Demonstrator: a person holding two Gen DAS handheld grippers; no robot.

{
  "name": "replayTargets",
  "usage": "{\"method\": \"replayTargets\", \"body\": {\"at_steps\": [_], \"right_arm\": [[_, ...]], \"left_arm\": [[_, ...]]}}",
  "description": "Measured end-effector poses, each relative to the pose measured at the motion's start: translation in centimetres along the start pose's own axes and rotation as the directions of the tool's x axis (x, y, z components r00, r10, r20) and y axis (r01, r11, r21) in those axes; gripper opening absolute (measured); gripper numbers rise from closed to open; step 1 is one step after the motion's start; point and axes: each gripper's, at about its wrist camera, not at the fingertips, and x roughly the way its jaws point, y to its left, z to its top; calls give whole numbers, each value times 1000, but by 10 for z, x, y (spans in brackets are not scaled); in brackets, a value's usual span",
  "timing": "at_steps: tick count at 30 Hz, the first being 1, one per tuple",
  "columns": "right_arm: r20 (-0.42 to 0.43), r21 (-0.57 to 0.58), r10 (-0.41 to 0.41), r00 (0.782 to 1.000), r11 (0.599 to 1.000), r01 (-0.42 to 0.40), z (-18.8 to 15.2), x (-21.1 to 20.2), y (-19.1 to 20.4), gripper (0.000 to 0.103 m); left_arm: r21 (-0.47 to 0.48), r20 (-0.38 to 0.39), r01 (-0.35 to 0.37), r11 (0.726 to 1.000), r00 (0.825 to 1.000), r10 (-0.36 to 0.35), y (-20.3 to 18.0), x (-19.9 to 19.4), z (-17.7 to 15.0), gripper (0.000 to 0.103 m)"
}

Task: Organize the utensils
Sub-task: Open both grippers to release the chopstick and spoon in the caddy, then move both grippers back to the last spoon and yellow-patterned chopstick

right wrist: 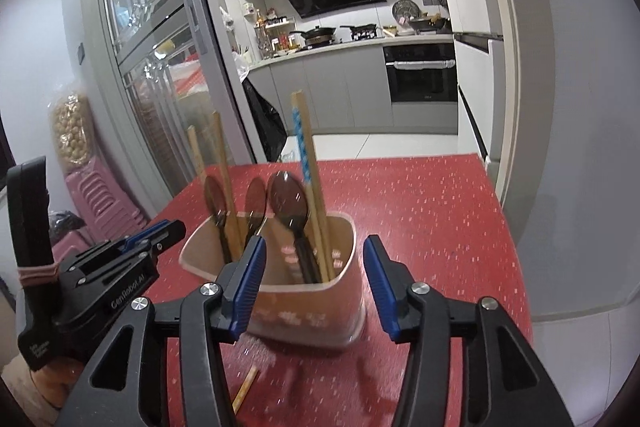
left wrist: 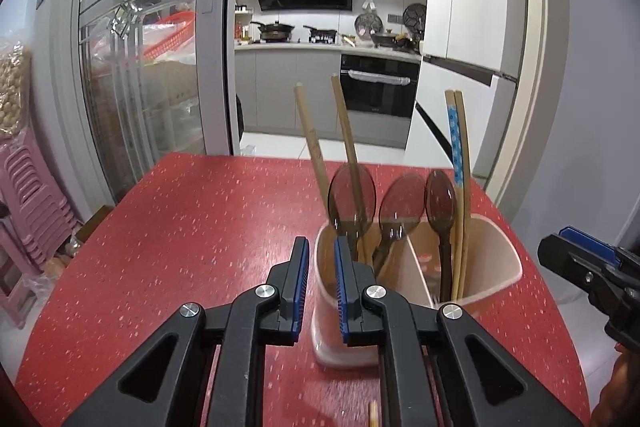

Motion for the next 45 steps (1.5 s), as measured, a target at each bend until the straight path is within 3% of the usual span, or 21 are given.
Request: {"method": "replayTargets", "body": {"at_steps": [1, 2, 5, 12, 16, 19, 24, 31, 41, 45], "right_arm": [[-8, 0, 1, 1000, 1000, -1, -3, -1, 1, 56], [-22, -1, 0, 1000, 1000, 0, -7, -3, 2, 56], [-64, 8, 5, 998, 1000, -5, -20, -7, 4, 58], [-183, 74, 30, 983, 997, -17, -53, -10, -2, 67], [-245, 94, 42, 969, 995, -19, -67, -10, -3, 83], [-274, 104, 37, 961, 995, -8, -76, -9, -4, 87], [-325, 141, 76, 943, 990, -31, -92, -7, -1, 88], [-344, 144, 75, 936, 989, -27, -108, -8, 9, 89], [-518, 85, 35, 854, 996, 11, -136, 7, 28, 89], [-571, 70, 13, 821, 997, 33, -149, 15, 37, 89]], "left_arm": [[-1, -14, -6, 1000, 1000, 5, 0, -3, -2, 93], [-7, -18, -15, 1000, 1000, 15, 1, -6, -4, 103], [10, 6, -18, 1000, 1000, 18, -2, -23, -12, 103], [36, -79, -33, 999, 996, 36, -5, -35, -42, 103], [11, -131, -38, 999, 991, 39, 5, -37, -56, 103], [-13, -157, -44, 999, 987, 41, 13, -40, -66, 103], [-38, -187, -56, 998, 981, 48, 25, -44, -79, 103], [-68, -222, -67, 995, 974, 50, 38, -48, -96, 103], [-88, -330, -147, 985, 938, 110, 69, -42, -139, 103], [-103, -363, -122, 987, 929, 77, 77, -42, -154, 103]]}}
